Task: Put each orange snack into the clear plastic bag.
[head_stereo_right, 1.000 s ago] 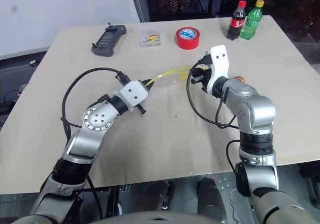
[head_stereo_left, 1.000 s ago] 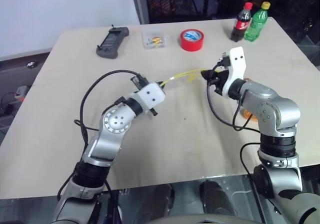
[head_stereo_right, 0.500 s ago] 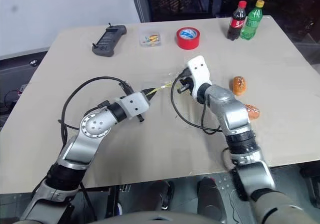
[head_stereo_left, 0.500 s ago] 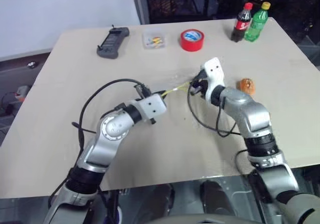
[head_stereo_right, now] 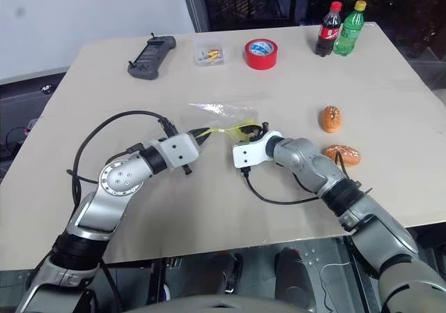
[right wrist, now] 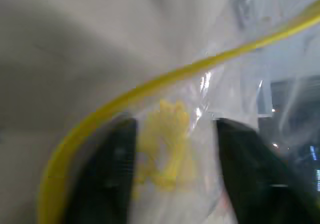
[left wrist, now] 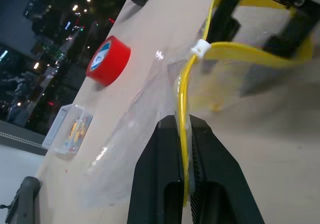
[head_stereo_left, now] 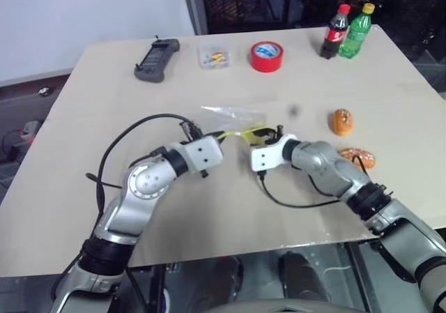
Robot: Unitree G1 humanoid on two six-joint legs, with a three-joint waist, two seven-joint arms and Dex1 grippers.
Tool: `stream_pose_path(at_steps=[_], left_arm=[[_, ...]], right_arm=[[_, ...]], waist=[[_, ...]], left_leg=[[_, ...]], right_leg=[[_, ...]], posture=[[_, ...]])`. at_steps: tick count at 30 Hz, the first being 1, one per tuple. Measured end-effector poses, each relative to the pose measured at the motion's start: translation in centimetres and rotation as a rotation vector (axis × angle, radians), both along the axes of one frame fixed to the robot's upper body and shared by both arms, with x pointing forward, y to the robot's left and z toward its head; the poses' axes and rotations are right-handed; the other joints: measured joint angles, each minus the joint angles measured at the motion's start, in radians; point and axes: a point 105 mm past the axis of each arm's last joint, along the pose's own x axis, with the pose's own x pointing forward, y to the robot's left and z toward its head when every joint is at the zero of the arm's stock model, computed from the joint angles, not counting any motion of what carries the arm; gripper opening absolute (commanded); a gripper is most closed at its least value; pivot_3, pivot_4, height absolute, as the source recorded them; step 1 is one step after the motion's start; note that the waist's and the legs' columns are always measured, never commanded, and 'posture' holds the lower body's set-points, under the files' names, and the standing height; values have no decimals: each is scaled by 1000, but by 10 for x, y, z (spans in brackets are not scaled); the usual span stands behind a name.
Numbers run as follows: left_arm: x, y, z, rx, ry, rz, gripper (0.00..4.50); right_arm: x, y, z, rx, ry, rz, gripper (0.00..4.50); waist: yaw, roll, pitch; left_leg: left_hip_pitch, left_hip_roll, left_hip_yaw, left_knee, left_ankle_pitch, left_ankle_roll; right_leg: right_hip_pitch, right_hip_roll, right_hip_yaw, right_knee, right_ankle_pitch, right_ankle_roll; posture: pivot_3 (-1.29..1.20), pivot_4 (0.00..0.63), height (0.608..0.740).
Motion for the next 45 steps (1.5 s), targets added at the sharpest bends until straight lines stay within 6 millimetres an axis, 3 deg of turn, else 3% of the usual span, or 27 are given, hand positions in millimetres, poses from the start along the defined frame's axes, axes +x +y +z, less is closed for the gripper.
stream_pose_path(at_steps=[1,2,9,13,17,19,22,26,28,31,33,35,36,38,43,45], left_arm=[[1,0,0,-6,4,7,0],[1,0,-1,-12,7,10,0],[12,2,3,-27,11,60,0],[19,11,-4,-31,44,118,0],[25,10,4,-52,27,133,0],[27,10,7,-58,20,138,0],[30,9,12,-69,9,144,0],[30,8,11,-78,14,145,0],[30,8,11,-79,15,146,0],[31,8,11,-81,15,147,0],[31,8,12,-86,15,150,0],[31,9,12,-87,16,152,0],[31,10,12,-95,17,157,0],[32,10,13,-103,10,164,0],[31,11,13,-112,-3,171,0],[31,11,12,-114,-4,175,0]], right_arm=[[1,-1,3,8,-7,-6,4282],[2,-2,6,16,-12,-9,4405],[-8,-17,24,181,128,-63,4405],[-8,-62,44,331,247,-215,4405],[-9,-103,58,496,316,-351,4405],[-5,-122,57,561,324,-441,4405],[14,-179,42,707,318,-775,4405],[28,-202,25,835,378,-958,4405],[32,-203,17,861,409,-987,4405],[35,-204,4,891,460,-1017,3635],[36,-203,3,920,485,-1005,2805],[36,-203,3,930,490,-1003,2280],[36,-202,4,956,516,-988,1607],[35,-197,11,983,525,-941,1003],[18,-155,62,1017,560,-639,1003],[1,-127,78,983,633,-500,1003]], waist=[[0,0,0],[1,0,0],[3,0,0],[9,0,0],[12,0,0],[11,0,0],[13,0,0],[2,0,0],[1,0,0],[3,0,0],[2,0,0],[2,0,0],[1,0,0],[1,0,0],[0,0,0],[2,0,0]], left_leg=[[0,0,0,0,0,0],[0,0,0,0,0,0],[0,0,-1,0,0,0],[0,-1,-1,0,0,0],[0,0,-1,0,0,0],[0,0,0,0,0,0],[0,0,0,1,0,0],[0,0,1,1,0,0],[0,0,1,1,0,0],[0,0,1,1,0,0],[0,0,1,1,0,0],[0,0,1,1,0,0],[0,0,1,1,0,0],[0,0,1,1,0,0],[-1,0,0,1,0,0],[-1,0,0,1,0,0]], right_leg=[[0,0,0,0,0,0],[0,0,0,0,0,0],[1,0,0,0,0,0],[1,0,-1,-1,0,0],[1,0,0,0,0,0],[1,0,0,0,0,0],[1,-1,0,1,0,0],[0,-1,1,2,0,0],[0,-1,1,2,0,0],[0,-1,1,1,0,0],[0,-1,1,1,0,0],[0,-1,1,1,0,0],[0,-1,1,2,0,0],[0,-1,1,2,0,0],[0,-1,1,1,0,0],[0,-1,0,1,0,0]], posture=[[0,150,740],[0,150,740],[0,150,740],[0,150,740],[0,150,740],[0,150,740],[0,150,740],[0,150,740],[0,150,740],[0,150,740],[0,150,740],[0,150,740],[0,150,740],[0,150,740],[0,150,740],[0,150,740]])
